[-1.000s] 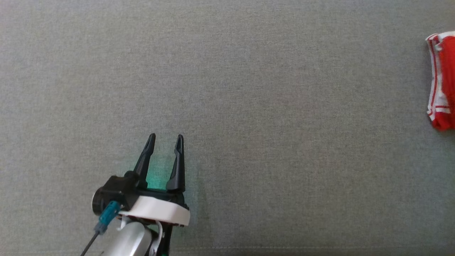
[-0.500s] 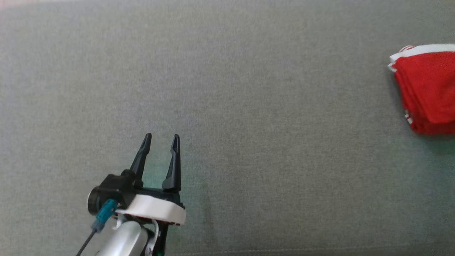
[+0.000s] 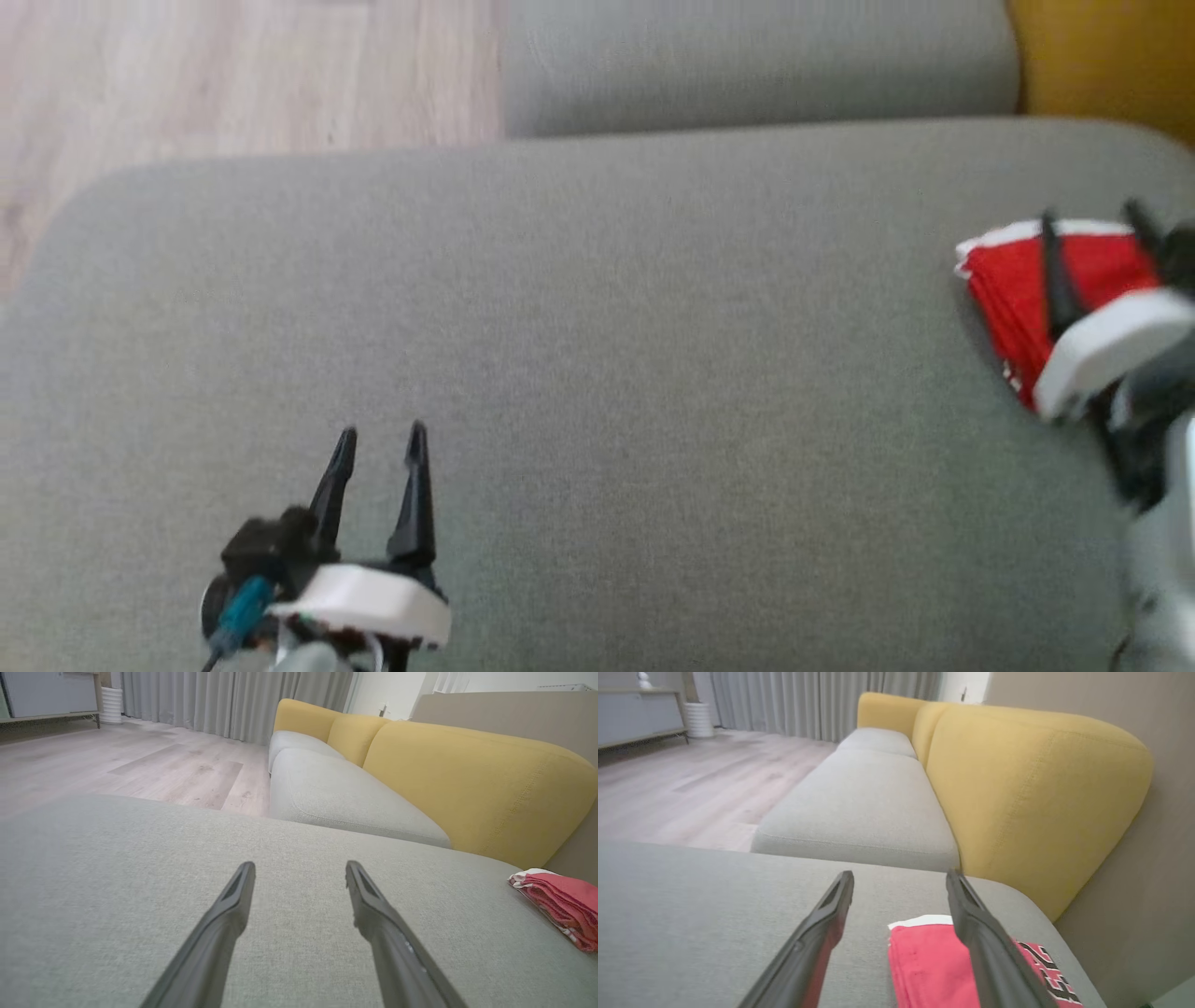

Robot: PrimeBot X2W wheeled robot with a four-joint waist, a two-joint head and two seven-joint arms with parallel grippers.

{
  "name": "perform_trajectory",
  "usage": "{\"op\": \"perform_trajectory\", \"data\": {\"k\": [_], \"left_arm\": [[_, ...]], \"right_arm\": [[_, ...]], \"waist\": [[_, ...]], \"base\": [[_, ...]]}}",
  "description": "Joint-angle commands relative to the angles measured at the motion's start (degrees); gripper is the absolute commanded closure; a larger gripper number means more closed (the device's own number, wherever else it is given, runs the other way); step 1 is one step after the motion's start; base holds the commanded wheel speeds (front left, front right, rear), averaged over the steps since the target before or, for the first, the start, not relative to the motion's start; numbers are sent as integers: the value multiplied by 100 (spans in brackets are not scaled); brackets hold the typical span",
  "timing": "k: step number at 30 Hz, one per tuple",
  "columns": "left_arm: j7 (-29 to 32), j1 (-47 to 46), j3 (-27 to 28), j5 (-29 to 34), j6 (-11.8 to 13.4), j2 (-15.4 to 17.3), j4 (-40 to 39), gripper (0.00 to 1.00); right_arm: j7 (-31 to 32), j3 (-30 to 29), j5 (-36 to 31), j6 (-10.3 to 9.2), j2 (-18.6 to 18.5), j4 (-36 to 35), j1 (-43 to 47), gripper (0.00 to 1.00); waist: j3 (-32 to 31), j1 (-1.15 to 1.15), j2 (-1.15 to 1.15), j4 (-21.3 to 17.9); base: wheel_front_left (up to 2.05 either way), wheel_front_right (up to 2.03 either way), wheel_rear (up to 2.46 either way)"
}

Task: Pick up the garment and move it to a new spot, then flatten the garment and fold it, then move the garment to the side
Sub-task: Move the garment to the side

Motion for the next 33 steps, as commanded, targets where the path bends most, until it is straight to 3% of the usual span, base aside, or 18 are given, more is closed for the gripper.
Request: {"op": "perform_trajectory", "data": {"k": [1,5,9,16,22,33], "left_arm": [[-53,-91,284,-34,49,142,-113,0],[-73,78,359,-100,94,201,-58,0],[-84,231,371,-115,123,260,-38,0],[-54,427,338,-118,221,297,-21,0],[-66,512,263,-80,287,258,52,0],[-127,497,257,-116,271,184,246,0]], "right_arm": [[-135,138,40,37,73,-306,1,0],[-537,205,30,37,680,-542,609,0],[-879,290,90,37,984,-575,1123,0],[-1568,689,425,37,1041,-479,1796,0],[-2035,658,737,37,1043,-289,2196,0],[-2230,676,828,37,1044,-127,2437,0]], "waist": [[-222,2,0,92],[-360,2,0,201],[-458,2,0,309],[-550,2,0,421],[-621,2,0,476],[-681,2,0,453]], "base": [[0,0,0],[0,0,0],[0,0,0],[0,0,0],[0,0,0],[0,0,0]]}}
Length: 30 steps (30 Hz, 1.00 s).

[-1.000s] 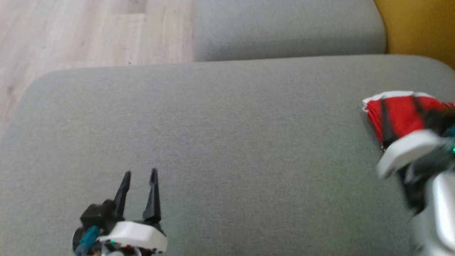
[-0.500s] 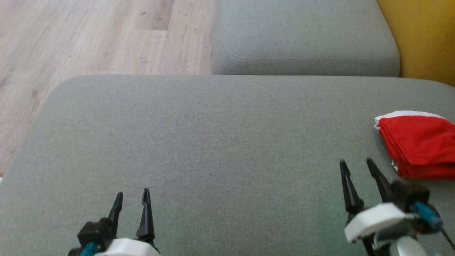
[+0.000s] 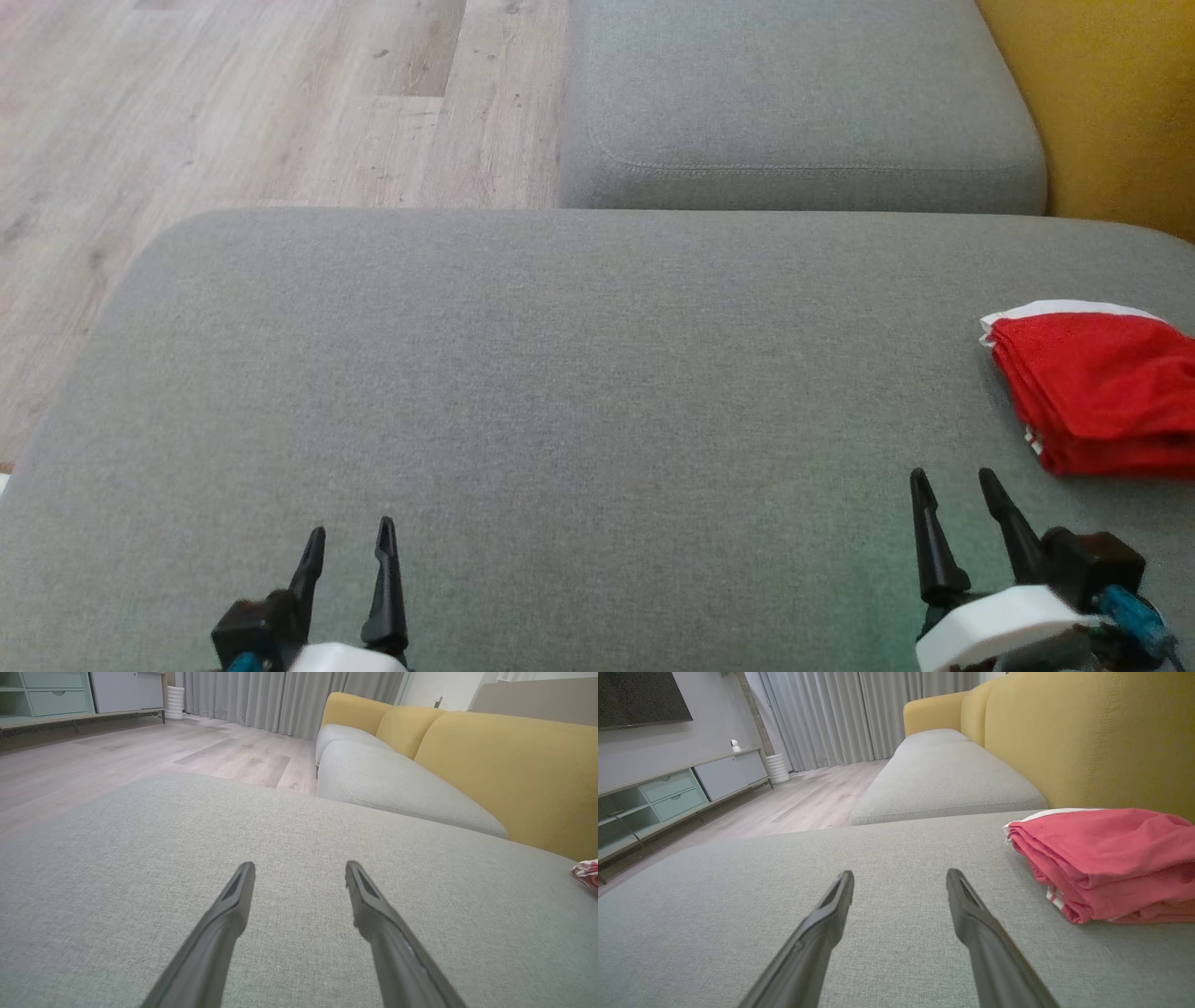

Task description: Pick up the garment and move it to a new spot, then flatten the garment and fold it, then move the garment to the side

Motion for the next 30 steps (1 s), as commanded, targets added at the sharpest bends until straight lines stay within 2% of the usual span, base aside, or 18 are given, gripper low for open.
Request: {"op": "perform_trajectory", "data": {"k": [1,18,19,23,30], "left_arm": [[-52,-246,181,-50,-20,46,-106,0],[-85,-309,153,-27,-30,98,-94,0],[-1,-3,-10,-53,-47,4,79,100],[21,80,-26,-89,-60,-72,313,100],[122,33,167,-404,-170,-136,290,100]], "right_arm": [[-63,149,20,37,-32,-161,-136,0],[-35,150,25,37,-32,-134,-169,0],[0,-1,3,0,0,48,47,100],[19,-13,52,-1,4,350,118,100],[104,-56,511,1,2,334,38,100]], "waist": [[1,0,0,-8],[38,0,0,-17],[39,0,0,-17],[45,0,0,-22],[77,0,0,-55]], "base": [[0,0,0],[0,0,0],[0,0,0],[0,0,0],[0,0,0]]}}
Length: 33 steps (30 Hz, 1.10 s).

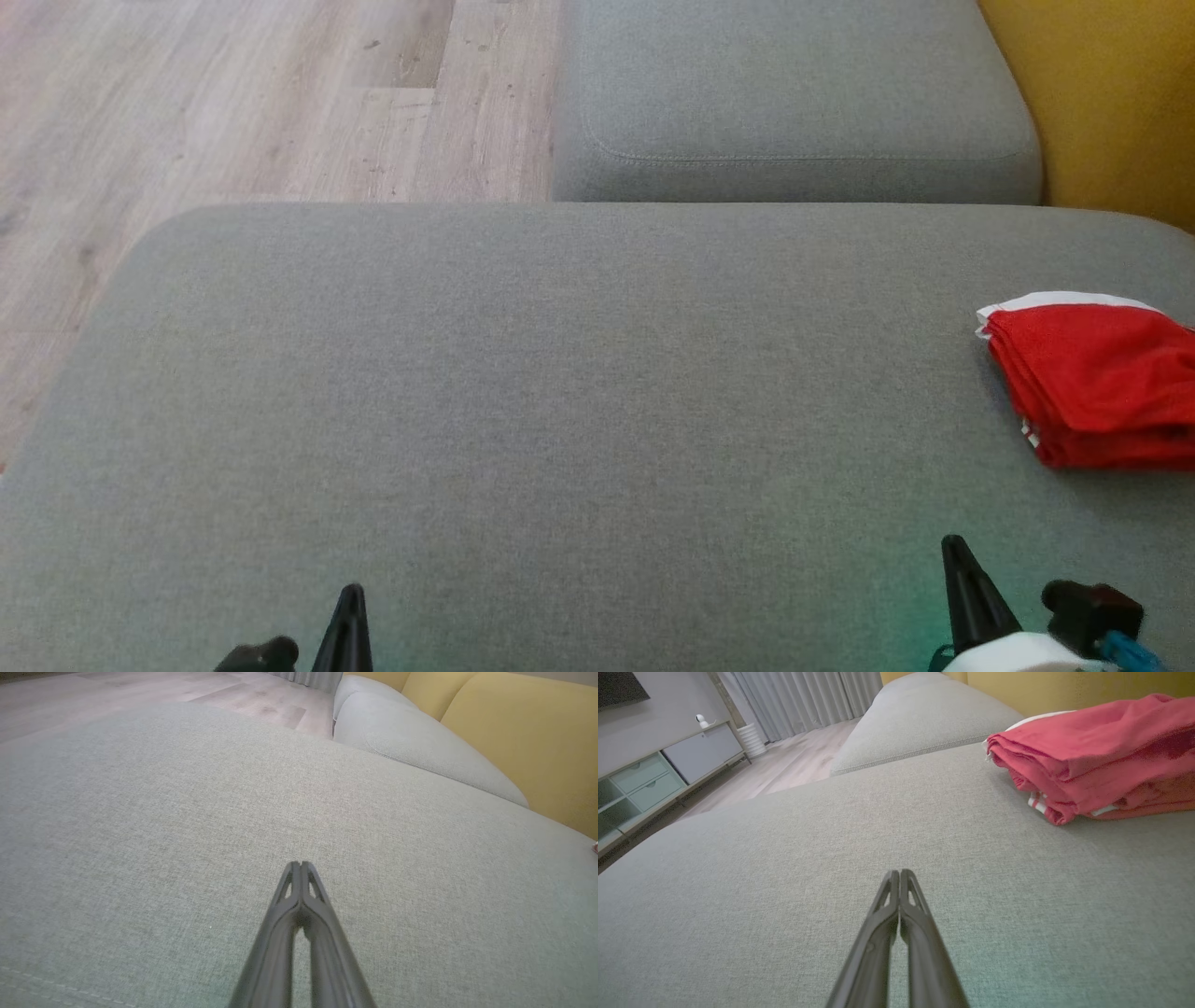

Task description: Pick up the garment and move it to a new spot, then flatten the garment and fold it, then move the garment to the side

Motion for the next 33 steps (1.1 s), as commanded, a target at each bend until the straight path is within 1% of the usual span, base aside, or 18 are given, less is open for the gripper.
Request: {"op": "perform_trajectory", "data": {"k": [1,9,33], "left_arm": [[28,-275,156,-113,-44,21,-184,100],[161,-341,405,-515,-191,-63,-201,100],[504,-502,1047,-1532,-561,-282,-274,100]], "right_arm": [[46,-40,181,3,-6,-192,-264,100],[140,-82,773,6,-8,-228,-352,100],[396,-205,2272,13,-15,-299,-594,100]], "waist": [[7,0,0,-7],[47,0,0,-49],[151,0,0,-154]], "base": [[0,0,0],[0,0,0],[0,0,0]]}}
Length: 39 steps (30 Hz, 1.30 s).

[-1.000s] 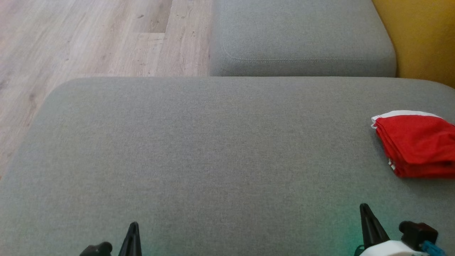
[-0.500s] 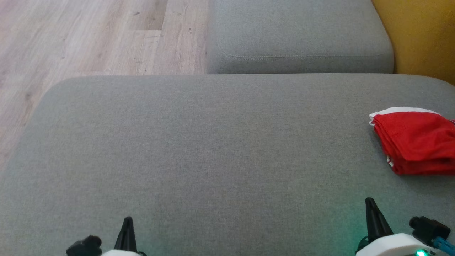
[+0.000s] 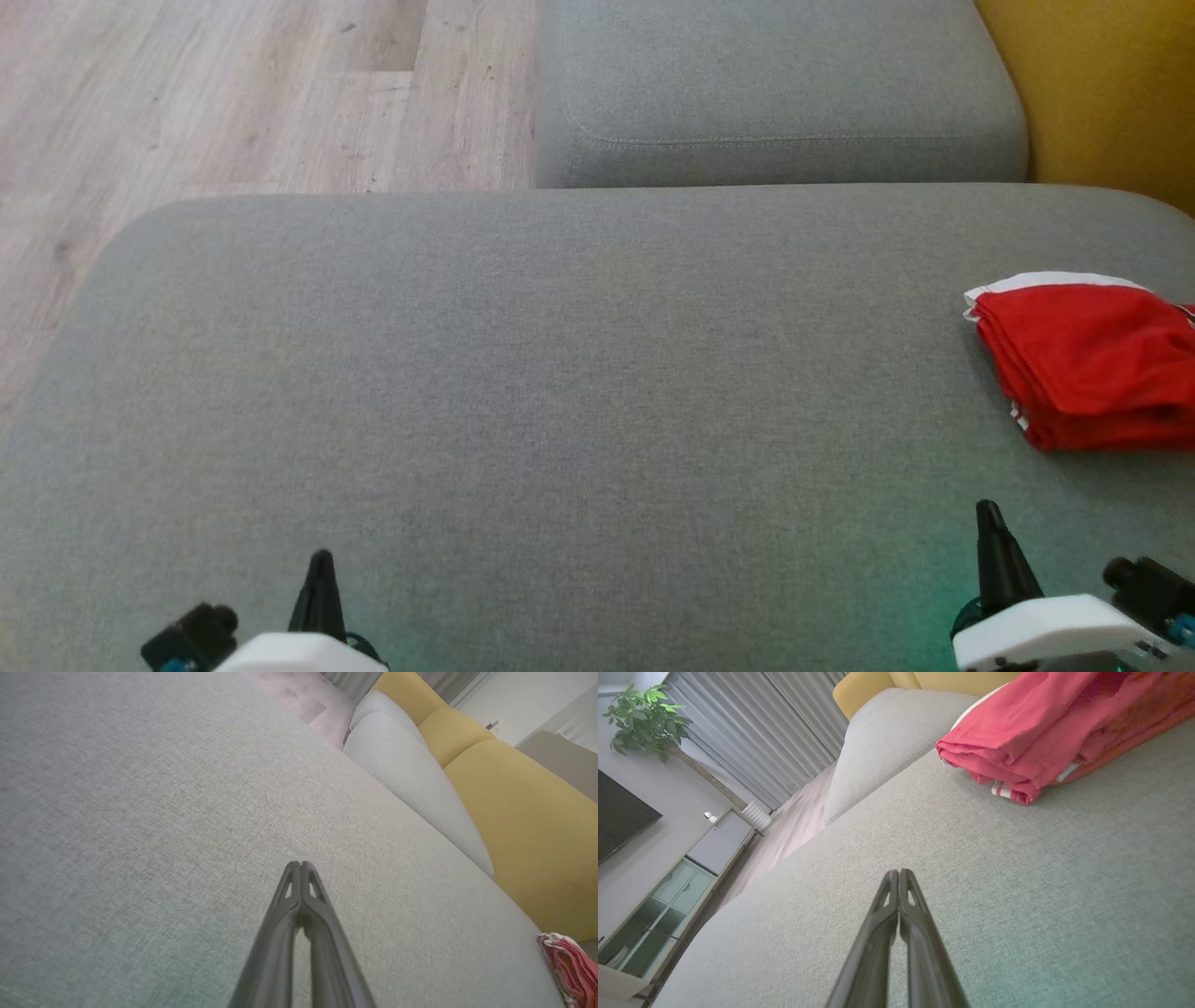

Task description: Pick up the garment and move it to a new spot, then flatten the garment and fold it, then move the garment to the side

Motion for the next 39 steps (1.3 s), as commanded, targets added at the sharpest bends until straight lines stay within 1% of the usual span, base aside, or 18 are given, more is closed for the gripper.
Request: {"op": "perform_trajectory", "data": {"k": [1,39], "left_arm": [[24,-329,231,-122,-63,-12,-183,100],[587,-585,1278,-1745,-656,-376,-304,100]], "right_arm": [[41,-1,196,14,-16,-205,-321,100],[455,-202,2608,25,-27,-316,-715,100]], "waist": [[8,0,0,-8],[175,0,0,-178]], "base": [[0,0,0],[0,0,0]]}}
